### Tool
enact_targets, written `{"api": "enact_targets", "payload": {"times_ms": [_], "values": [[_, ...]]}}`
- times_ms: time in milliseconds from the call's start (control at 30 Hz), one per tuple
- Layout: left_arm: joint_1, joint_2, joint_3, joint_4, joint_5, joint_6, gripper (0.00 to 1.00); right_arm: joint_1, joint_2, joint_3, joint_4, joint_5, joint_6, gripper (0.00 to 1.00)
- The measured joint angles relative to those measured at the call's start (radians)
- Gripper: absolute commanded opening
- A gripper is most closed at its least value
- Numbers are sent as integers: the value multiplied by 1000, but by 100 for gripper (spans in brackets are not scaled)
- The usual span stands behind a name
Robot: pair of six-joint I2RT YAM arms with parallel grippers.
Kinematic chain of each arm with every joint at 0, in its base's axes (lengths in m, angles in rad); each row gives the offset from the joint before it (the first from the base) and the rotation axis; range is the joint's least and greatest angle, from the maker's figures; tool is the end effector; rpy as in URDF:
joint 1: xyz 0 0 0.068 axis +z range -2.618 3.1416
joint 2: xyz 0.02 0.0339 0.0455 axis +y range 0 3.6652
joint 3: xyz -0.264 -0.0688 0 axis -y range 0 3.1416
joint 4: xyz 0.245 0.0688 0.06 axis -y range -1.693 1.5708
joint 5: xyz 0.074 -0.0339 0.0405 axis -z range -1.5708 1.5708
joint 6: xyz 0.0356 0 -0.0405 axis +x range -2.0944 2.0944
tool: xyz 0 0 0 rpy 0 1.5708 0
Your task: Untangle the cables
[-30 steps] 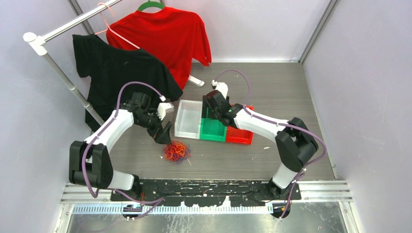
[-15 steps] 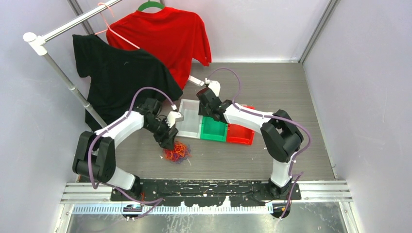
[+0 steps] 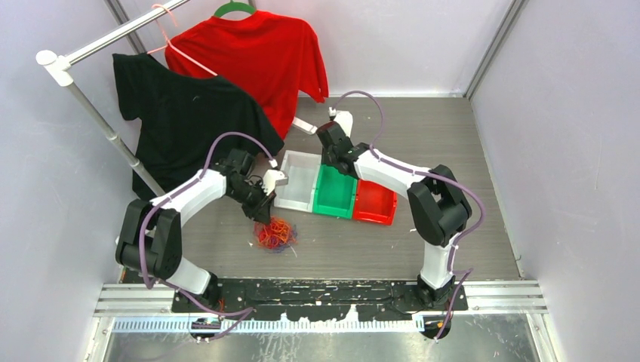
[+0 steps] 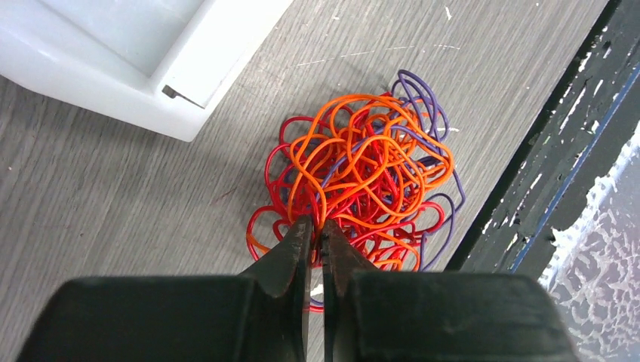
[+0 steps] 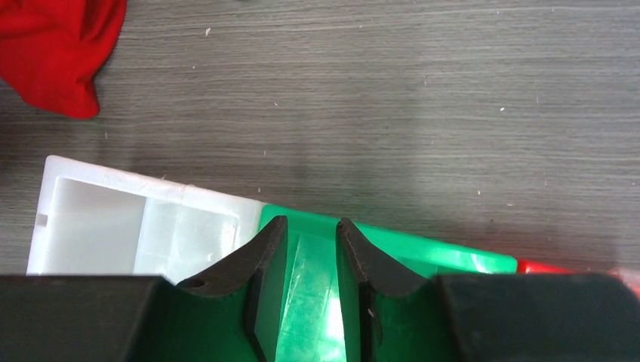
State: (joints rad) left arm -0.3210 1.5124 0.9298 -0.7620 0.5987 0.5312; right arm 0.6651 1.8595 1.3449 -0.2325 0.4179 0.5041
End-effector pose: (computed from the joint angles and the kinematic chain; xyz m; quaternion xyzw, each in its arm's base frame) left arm 0.2455 -0.1028 0.1916 0.4227 0.8508 -0.2801 0.1380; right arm 0.3363 0.2454 0.2258 0.0107 0.9002 0.0576 0.4315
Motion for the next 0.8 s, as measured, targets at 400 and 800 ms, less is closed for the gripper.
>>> {"api": "enact_targets", "payload": {"times_ms": [400,800], "values": [[0,-72,54,-135,46,9,0,-24,68,86,-17,3,-79,39],[0,-149,120,-266,101,20,0,71,-198,-92,-30,-81,-130,95]]}}
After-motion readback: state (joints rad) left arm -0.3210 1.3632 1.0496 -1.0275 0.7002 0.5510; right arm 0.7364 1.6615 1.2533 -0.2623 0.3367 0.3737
